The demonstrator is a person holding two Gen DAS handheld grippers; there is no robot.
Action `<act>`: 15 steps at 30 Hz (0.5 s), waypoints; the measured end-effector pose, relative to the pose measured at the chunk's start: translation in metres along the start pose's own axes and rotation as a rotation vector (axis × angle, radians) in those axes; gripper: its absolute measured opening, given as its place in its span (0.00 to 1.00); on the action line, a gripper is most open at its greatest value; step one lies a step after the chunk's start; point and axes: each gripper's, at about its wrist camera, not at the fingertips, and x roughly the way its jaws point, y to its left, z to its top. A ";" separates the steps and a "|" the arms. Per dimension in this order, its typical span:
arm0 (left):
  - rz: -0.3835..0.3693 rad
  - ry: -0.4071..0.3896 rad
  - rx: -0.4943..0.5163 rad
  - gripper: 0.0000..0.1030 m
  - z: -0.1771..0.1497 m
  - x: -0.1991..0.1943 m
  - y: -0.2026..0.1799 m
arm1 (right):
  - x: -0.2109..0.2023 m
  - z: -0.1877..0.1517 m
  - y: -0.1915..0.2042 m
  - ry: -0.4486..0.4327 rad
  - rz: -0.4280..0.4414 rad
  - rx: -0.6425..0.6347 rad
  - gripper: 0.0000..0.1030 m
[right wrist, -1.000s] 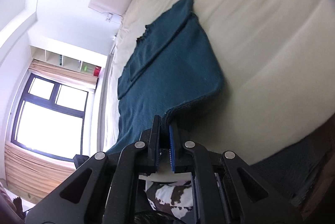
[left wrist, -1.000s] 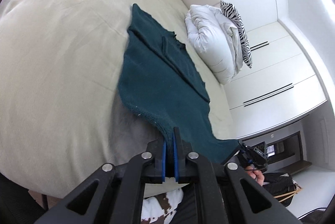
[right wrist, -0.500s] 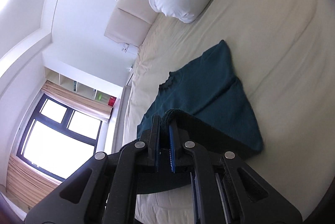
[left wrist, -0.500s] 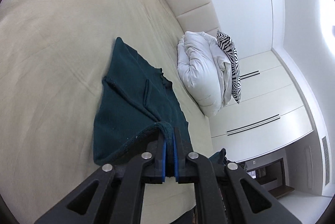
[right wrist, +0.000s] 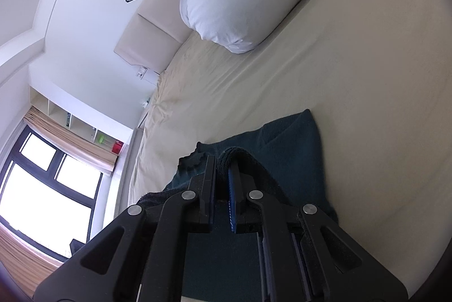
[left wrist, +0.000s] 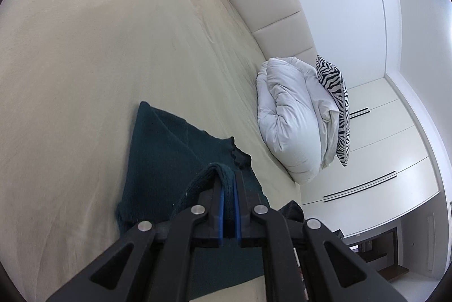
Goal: Fold small clothes
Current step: 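Lay the hem onto the collar with both grippers and open them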
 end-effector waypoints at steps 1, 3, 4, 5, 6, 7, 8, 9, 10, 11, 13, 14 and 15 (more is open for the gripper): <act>0.010 0.003 0.003 0.07 0.007 0.008 0.001 | 0.009 0.004 -0.002 0.001 -0.009 0.001 0.06; 0.029 0.005 0.007 0.07 0.018 0.022 0.003 | 0.027 0.012 -0.007 0.004 -0.028 0.006 0.06; 0.039 0.011 0.013 0.07 0.024 0.031 0.004 | 0.037 0.017 -0.010 0.007 -0.040 0.010 0.06; 0.053 0.015 0.018 0.07 0.028 0.039 0.006 | 0.045 0.021 -0.013 0.007 -0.052 0.011 0.06; 0.069 0.017 0.025 0.07 0.032 0.047 0.007 | 0.056 0.026 -0.016 0.007 -0.061 0.017 0.06; 0.083 0.021 0.027 0.07 0.037 0.057 0.011 | 0.064 0.030 -0.019 0.007 -0.067 0.023 0.06; 0.091 0.024 0.023 0.07 0.040 0.064 0.015 | 0.073 0.033 -0.022 0.009 -0.075 0.028 0.06; 0.102 0.026 0.019 0.07 0.043 0.071 0.020 | 0.083 0.036 -0.025 0.013 -0.083 0.035 0.06; 0.116 0.032 0.016 0.08 0.046 0.080 0.025 | 0.093 0.038 -0.030 0.020 -0.094 0.042 0.06; 0.130 0.039 0.015 0.09 0.048 0.087 0.029 | 0.103 0.039 -0.034 0.026 -0.107 0.048 0.06; 0.170 0.041 0.007 0.21 0.052 0.098 0.037 | 0.123 0.040 -0.042 0.040 -0.141 0.055 0.09; 0.180 0.047 -0.001 0.38 0.053 0.100 0.040 | 0.128 0.040 -0.046 0.038 -0.160 0.058 0.10; 0.184 0.044 -0.013 0.46 0.052 0.099 0.042 | 0.136 0.040 -0.050 0.040 -0.186 0.062 0.16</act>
